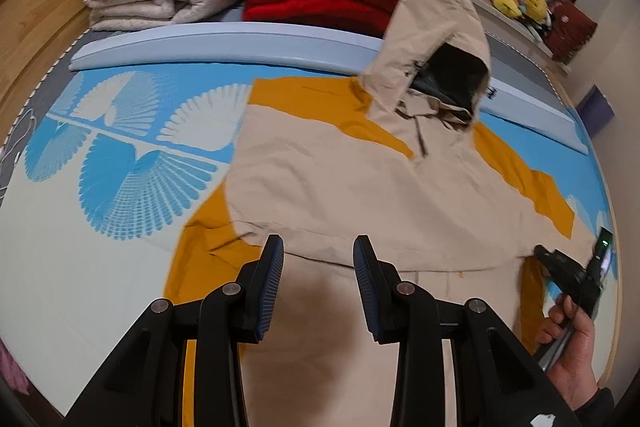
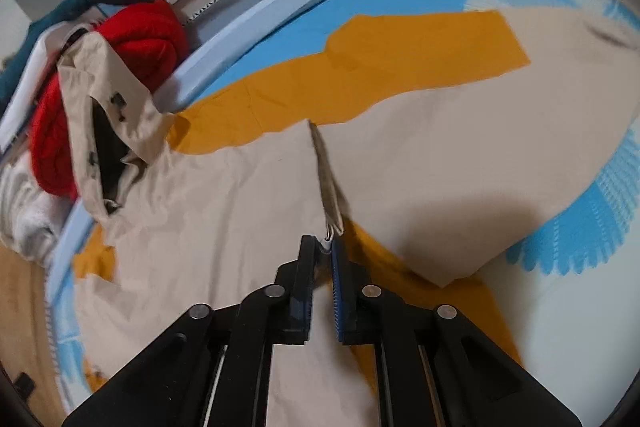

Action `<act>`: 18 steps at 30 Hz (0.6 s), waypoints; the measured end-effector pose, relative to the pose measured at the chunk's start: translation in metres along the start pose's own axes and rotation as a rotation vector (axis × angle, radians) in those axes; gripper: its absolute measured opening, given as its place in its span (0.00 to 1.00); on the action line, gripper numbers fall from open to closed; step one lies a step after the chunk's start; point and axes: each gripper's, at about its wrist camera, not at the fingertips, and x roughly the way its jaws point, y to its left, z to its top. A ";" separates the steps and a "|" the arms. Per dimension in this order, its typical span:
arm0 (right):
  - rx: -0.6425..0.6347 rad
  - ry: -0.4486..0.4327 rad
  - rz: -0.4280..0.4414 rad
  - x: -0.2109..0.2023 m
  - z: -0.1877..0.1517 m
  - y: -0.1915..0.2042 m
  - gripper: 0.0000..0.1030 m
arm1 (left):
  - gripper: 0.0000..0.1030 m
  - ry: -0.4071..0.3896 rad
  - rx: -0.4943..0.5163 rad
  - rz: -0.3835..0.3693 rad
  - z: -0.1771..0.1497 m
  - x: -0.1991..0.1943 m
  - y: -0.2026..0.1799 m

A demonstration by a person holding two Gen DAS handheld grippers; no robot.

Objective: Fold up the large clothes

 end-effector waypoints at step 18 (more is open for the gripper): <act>-0.239 0.048 -0.096 -0.006 -0.003 0.006 0.52 | 0.32 0.000 0.130 -0.037 -0.024 -0.012 -0.048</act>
